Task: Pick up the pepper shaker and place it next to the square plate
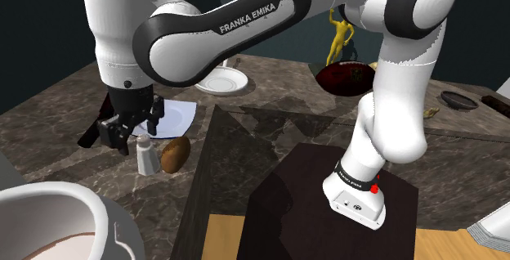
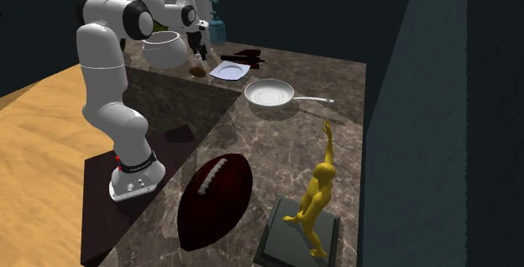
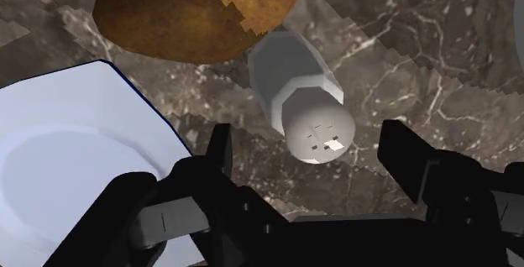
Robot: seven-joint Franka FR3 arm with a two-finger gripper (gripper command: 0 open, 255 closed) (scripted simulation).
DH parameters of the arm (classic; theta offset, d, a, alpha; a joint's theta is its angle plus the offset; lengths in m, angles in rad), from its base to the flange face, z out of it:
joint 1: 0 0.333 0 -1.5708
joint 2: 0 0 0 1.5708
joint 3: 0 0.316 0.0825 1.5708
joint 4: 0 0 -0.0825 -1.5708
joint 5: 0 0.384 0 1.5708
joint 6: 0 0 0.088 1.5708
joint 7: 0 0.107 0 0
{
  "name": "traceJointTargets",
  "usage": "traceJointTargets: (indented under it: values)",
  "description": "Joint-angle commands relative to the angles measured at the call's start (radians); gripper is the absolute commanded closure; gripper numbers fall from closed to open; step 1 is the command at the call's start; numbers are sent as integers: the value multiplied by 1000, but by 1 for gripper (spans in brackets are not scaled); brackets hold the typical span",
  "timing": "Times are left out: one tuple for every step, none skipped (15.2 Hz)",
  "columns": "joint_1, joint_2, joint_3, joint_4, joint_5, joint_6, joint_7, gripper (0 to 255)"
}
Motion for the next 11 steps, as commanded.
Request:
traceJointTargets:
  values:
    - [0, 0, 0, 0, 0, 0, 0, 0]
    - [0, 0, 0, 0, 0, 0, 0, 0]
    - [0, 0, 0, 0, 0, 0, 0, 0]
    - [0, 0, 0, 0, 0, 0, 0, 0]
    - [-1, -14, 2, 16, 6, -29, -4, 0]
    - [-2, -26, 3, 33, 11, -58, -7, 0]
    - [-3, -37, 5, 52, 16, -87, -10, 0]
    - [-4, -45, 5, 68, 19, -111, -12, 0]
    - [-4, -45, 5, 68, 19, -111, -12, 0]
    - [-4, -45, 5, 68, 19, -111, -13, 0]
    - [-4, -45, 5, 68, 19, -111, -12, 0]
